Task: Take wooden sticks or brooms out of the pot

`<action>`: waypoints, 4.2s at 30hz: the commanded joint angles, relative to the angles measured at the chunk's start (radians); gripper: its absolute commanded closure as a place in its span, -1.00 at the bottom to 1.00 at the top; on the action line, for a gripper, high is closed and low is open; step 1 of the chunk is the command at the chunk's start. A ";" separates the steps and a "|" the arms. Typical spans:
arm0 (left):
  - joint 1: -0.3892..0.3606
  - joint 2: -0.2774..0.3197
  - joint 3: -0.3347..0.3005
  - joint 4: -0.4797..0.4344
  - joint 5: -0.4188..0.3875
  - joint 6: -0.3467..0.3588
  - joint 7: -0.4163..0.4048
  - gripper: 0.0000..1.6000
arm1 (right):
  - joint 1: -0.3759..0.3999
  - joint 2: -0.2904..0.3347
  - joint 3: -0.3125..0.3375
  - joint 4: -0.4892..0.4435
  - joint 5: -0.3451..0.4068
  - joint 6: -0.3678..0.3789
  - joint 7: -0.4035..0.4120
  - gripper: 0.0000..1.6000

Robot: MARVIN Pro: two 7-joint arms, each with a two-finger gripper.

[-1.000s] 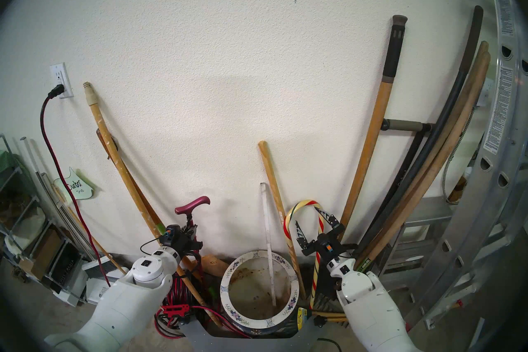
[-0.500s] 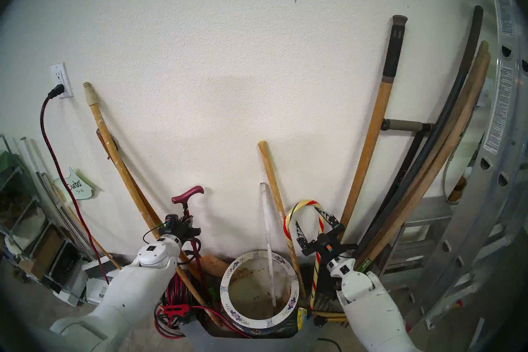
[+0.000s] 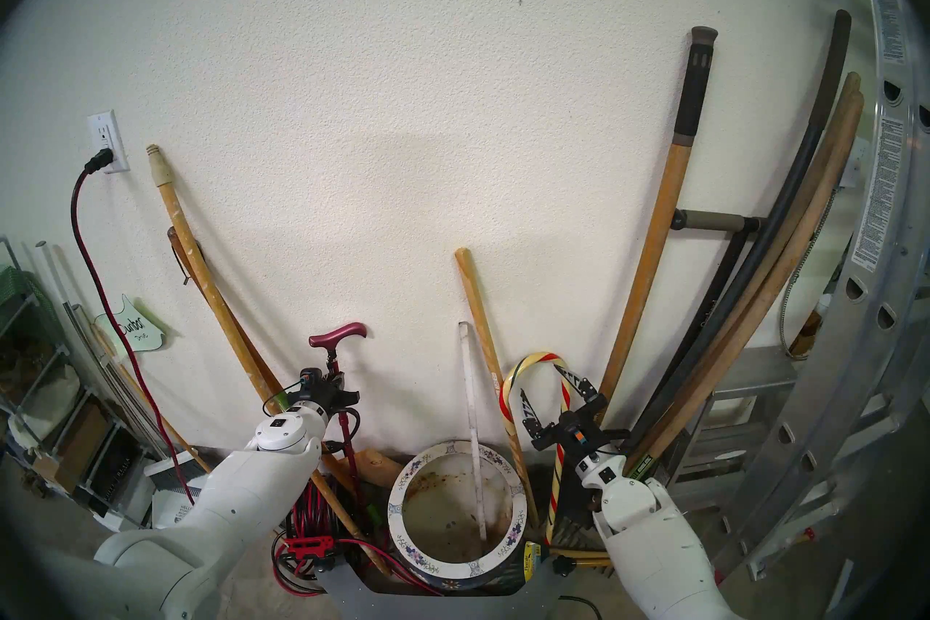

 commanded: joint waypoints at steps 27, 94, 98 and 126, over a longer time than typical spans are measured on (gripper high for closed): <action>-0.193 -0.115 0.020 0.461 0.078 -0.080 0.242 -1.00 | 0.000 0.001 0.001 -0.003 0.003 0.002 0.002 -1.00; 0.132 -0.009 0.110 -0.265 0.187 0.178 0.244 1.00 | 0.000 0.000 0.000 -0.002 0.002 0.001 0.000 -1.00; 0.163 0.029 0.095 -0.333 0.176 0.243 0.233 1.00 | 0.000 0.000 0.000 -0.002 0.002 0.001 0.001 -1.00; -0.031 0.042 0.026 -0.039 0.096 0.352 0.049 1.00 | 0.000 0.000 0.001 -0.002 0.002 0.001 0.001 -1.00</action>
